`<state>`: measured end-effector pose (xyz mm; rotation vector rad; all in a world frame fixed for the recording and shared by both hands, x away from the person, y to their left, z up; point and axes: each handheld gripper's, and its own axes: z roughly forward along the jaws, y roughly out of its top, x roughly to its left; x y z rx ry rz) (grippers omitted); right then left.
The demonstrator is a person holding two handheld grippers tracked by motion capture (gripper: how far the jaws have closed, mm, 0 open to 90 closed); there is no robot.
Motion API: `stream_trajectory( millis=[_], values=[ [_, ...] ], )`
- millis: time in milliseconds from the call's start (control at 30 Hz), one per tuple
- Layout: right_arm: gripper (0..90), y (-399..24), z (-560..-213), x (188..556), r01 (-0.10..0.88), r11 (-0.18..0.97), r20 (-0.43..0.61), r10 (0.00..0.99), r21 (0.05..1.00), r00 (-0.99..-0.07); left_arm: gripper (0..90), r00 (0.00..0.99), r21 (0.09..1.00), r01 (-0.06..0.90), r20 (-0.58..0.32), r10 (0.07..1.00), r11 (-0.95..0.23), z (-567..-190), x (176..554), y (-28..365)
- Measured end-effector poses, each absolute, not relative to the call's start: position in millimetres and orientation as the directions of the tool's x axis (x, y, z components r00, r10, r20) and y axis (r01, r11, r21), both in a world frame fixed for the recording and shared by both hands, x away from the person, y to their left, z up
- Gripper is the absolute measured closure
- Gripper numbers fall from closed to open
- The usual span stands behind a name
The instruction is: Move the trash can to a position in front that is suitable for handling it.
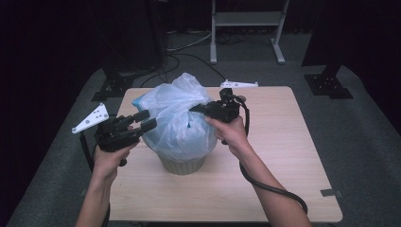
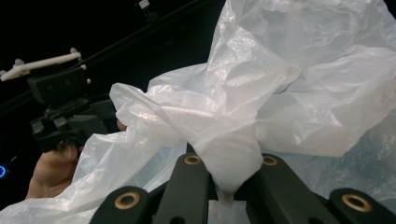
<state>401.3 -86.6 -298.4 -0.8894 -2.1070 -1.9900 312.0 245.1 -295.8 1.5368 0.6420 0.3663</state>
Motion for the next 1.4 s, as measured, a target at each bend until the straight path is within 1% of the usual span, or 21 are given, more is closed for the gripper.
stream_trajectory(
  millis=[233, 367, 467, 1000, 1300, 1400],
  values=[
    [88.1, -98, -295, 406, 0.486, -0.067, 0.477, 0.348, 0.871, -0.807, 44.7, 0.783, 0.987, 0.163, -0.135, 0.607, 0.008, -303, 306, 248],
    [88.1, -104, -292, 408, 0.486, -0.088, 0.484, 0.349, 0.869, -0.802, 40.6, 0.778, 0.986, 0.168, -0.139, 0.613, 0.011, -308, 303, 250],
    [88.1, -106, -288, 408, 0.482, -0.101, 0.485, 0.348, 0.870, -0.802, 39.1, 0.774, 0.986, 0.168, -0.139, 0.617, 0.012, -313, 300, 253],
    [88.2, -120, -264, 408, 0.453, -0.142, 0.471, 0.375, 0.880, -0.798, 35.3, 0.762, 0.985, 0.173, -0.132, 0.634, -0.002, -331, 296, 256],
    [88.2, -132, -251, 407, 0.436, -0.174, 0.468, 0.391, 0.883, -0.792, 29.8, 0.760, 0.983, 0.182, -0.141, 0.634, 0.001, -336, 294, 253],
    [88.2, -137, -246, 406, 0.427, -0.181, 0.463, 0.401, 0.886, -0.790, 29.3, 0.761, 0.984, 0.180, -0.138, 0.633, -0.003, -338, 293, 252]
  ],
)
